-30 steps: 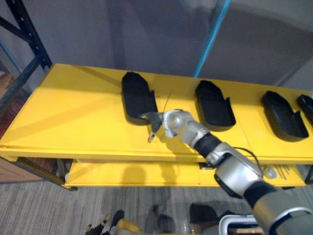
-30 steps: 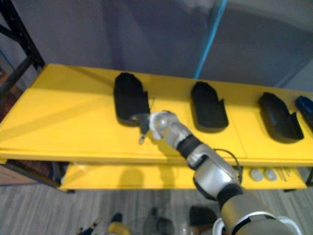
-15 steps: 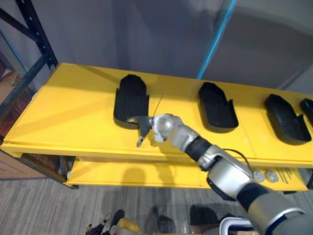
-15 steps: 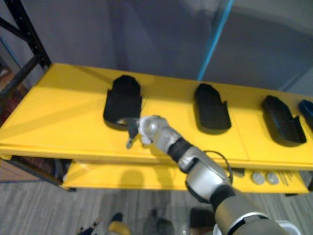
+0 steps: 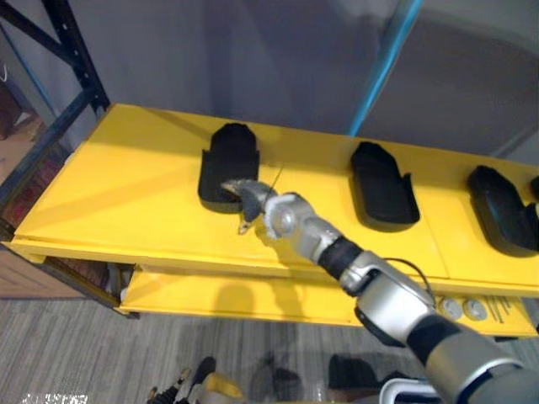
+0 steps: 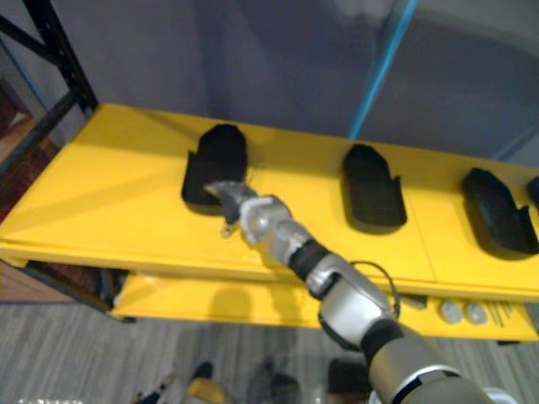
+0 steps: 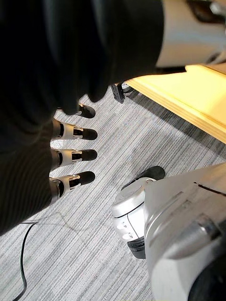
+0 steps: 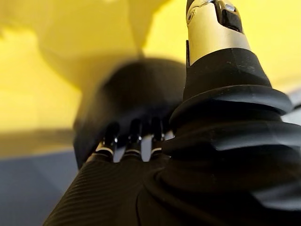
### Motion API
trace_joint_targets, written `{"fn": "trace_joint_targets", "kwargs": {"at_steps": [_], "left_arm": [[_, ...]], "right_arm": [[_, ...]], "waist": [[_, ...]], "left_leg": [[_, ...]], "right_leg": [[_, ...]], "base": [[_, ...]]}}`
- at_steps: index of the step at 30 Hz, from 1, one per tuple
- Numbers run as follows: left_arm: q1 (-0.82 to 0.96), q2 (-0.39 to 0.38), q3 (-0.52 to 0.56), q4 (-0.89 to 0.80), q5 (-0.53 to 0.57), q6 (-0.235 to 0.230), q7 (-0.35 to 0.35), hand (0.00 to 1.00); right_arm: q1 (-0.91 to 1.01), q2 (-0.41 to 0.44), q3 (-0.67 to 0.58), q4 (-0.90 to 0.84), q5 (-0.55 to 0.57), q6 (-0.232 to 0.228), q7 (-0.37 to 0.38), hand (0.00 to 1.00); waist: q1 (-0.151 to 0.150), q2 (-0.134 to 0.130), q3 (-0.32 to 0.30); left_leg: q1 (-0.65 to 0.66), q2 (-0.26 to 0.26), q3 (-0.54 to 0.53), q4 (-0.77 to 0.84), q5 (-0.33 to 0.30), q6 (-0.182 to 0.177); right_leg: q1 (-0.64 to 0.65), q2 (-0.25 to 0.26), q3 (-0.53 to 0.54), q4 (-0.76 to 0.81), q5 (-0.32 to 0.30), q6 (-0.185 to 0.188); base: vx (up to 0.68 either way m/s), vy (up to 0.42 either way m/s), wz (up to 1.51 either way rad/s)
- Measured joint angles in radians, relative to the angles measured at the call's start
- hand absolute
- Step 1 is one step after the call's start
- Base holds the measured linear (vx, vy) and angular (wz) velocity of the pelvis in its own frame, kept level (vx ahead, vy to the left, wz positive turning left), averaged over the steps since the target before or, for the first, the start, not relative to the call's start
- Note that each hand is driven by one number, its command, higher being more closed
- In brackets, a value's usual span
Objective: Walk over and take plastic housings, then place them on the shelf
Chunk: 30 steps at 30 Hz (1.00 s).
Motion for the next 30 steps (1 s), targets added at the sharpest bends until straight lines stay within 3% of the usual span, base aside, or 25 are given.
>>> {"fn": "trace_joint_targets", "kwargs": {"at_steps": [10,18,24,30], "left_arm": [[0.001,-0.001,-0.003,0.0,0.001,-0.005,0.0,0.0],[0.0,-0.002,-0.009,0.0,0.0,-0.012,0.001,0.0],[0.001,-0.002,-0.009,0.0,-0.029,-0.013,0.021,0.0],[0.004,-0.002,-0.008,0.0,-0.035,-0.012,0.022,0.0]], "right_arm": [[0.0,0.031,0.011,-0.02,0.018,0.028,0.0,0.0],[0.0,0.117,0.012,0.017,0.013,0.152,-0.02,0.0],[0.001,0.131,0.012,0.045,-0.009,0.2,-0.022,0.0],[0.001,0.134,-0.016,0.069,-0.005,0.289,-0.117,0.0]], "waist": [[0.004,0.0,0.0],[0.025,0.005,0.003],[0.027,0.008,0.014],[0.03,0.005,0.025]], "left_leg": [[0.001,0.002,-0.001,0.001,0.0,-0.001],[-0.001,0.002,-0.003,0.001,0.0,-0.001],[0.0,0.001,-0.017,0.001,0.001,-0.001],[-0.002,0.001,-0.023,0.0,0.001,-0.002]], "right_leg": [[0.003,0.001,0.0,0.0,0.0,0.0],[0.004,0.001,-0.005,-0.001,0.0,0.0],[0.018,0.002,-0.021,-0.004,-0.002,0.0],[0.019,0.003,-0.024,-0.004,-0.008,-0.007]], "base": [[0.0,0.0,0.0],[0.0,0.0,0.0],[0.0,-0.003,0.07],[0.0,-0.002,0.03]]}}
